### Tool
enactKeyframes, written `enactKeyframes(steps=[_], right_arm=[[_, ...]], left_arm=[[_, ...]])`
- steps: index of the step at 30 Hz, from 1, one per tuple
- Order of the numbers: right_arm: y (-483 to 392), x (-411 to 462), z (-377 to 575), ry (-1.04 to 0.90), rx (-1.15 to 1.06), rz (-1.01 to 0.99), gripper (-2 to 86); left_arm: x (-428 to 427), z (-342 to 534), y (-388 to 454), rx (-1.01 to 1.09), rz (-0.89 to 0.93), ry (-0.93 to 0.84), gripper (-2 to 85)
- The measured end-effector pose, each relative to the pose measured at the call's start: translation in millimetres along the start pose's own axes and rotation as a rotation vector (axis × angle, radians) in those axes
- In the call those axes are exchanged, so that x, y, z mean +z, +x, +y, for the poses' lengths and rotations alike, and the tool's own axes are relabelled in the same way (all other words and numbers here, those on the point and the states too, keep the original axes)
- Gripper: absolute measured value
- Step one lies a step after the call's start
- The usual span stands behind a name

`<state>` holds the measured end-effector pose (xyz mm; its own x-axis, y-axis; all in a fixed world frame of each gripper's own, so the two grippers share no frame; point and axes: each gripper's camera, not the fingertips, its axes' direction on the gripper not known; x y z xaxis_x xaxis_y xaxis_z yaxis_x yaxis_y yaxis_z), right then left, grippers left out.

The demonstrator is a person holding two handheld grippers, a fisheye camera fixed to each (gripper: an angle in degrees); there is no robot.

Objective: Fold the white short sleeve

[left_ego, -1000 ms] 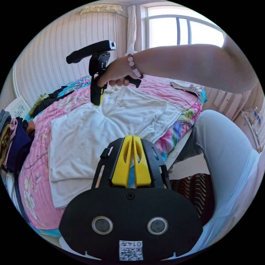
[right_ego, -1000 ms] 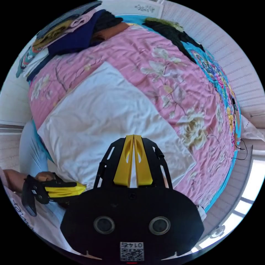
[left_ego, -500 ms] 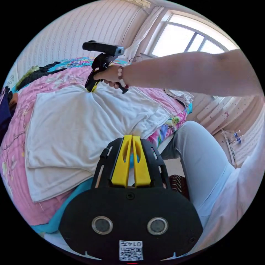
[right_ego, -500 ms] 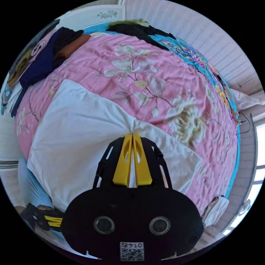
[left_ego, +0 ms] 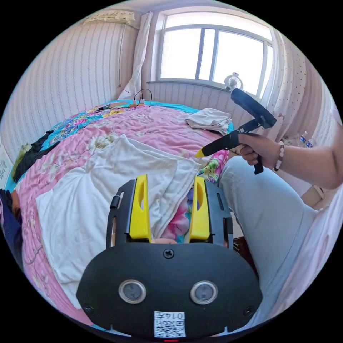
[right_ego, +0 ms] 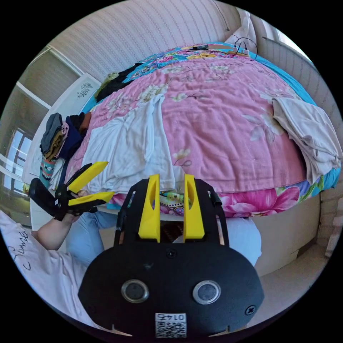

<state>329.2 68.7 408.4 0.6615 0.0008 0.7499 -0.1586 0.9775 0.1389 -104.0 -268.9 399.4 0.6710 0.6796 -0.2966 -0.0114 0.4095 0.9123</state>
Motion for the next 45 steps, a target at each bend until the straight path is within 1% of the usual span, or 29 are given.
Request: enactKeyframes(steps=[3, 5, 6, 8, 9, 11, 13, 14, 16, 17, 20, 23, 26, 29, 33, 34, 36, 37, 38, 40, 45], right_arm=[[24, 15, -11, -0.075, 0.055, -0.127, 8.0], [37, 4, -15, -0.06, 0.086, -0.16, 2.5], [39, -1, -16, -0.048, 0.08, -0.193, 2.0], [47, -22, -19, 0.0, 0.034, -0.387, 0.9], [48, -26, -21, 0.004, 0.022, -0.435, 0.8], [51, -37, -28, 0.008, -0.052, -0.594, 1.0], [50, -40, -36, -0.013, -0.106, -0.636, 1.5], [51, -44, -40, 0.002, -0.144, -0.624, 2.0], [59, -52, -46, 0.076, -0.171, -0.622, 3.5], [69, -56, -53, 0.133, -0.138, -0.635, 6.4], [100, -41, -83, 0.175, -0.001, -0.615, 12.6], [114, -16, -122, 0.168, 0.075, -0.603, 15.2], [113, 9, -156, 0.167, 0.128, -0.583, 14.0], [104, 27, -184, 0.173, 0.148, -0.627, 11.9], [84, 40, -217, 0.109, 0.079, -0.566, 6.8], [81, 44, -226, 0.074, 0.08, -0.581, 3.4], [70, 42, -235, 0.059, 0.042, -0.663, 2.3], [55, 36, -240, 0.059, -0.015, -0.697, 2.0], [33, 29, -246, 0.042, -0.087, -0.69, 1.7], [-5, 22, -255, 0.005, -0.191, -0.643, 1.4], [-118, 41, -270, -0.12, -0.352, -0.619, 1.2]], left_arm=[[26, -17, 3, 0.011, 0.038, -0.048, 19.0], [41, -27, 6, 0.013, 0.035, -0.061, 20.5], [43, -28, 6, 0.018, 0.031, -0.062, 20.8], [52, -35, 6, 0.014, 0.04, -0.064, 20.9], [54, -36, 5, 0.01, 0.054, -0.065, 20.8], [60, -42, 2, 0.011, 0.099, -0.076, 18.8], [62, -46, -2, 0.011, 0.073, -0.086, 14.8], [61, -48, -7, -0.006, 0.011, -0.102, 8.8], [60, -51, -19, -0.05, -0.047, -0.132, 3.0], [60, -52, -28, -0.065, 0.0, -0.141, 1.2], [55, -53, -46, -0.127, 0.064, -0.128, -0.1], [45, -55, -56, -0.142, 0.071, -0.107, -0.4], [32, -55, -63, -0.139, 0.054, -0.077, -0.5], [20, -53, -74, -0.16, 0.058, -0.064, -0.6], [4, -49, -93, -0.229, 0.099, -0.036, -0.6], [-6, -48, -99, -0.245, 0.095, -0.017, -0.6], [-32, -46, -109, -0.263, 0.063, 0.048, -0.6], [-54, -44, -117, -0.278, 0.032, 0.1, -0.6], [-76, -39, -128, -0.308, 0.002, 0.145, -0.6], [-106, -27, -147, -0.375, -0.029, 0.183, -0.7], [-164, 22, -192, -0.576, -0.107, 0.205, -0.9]])
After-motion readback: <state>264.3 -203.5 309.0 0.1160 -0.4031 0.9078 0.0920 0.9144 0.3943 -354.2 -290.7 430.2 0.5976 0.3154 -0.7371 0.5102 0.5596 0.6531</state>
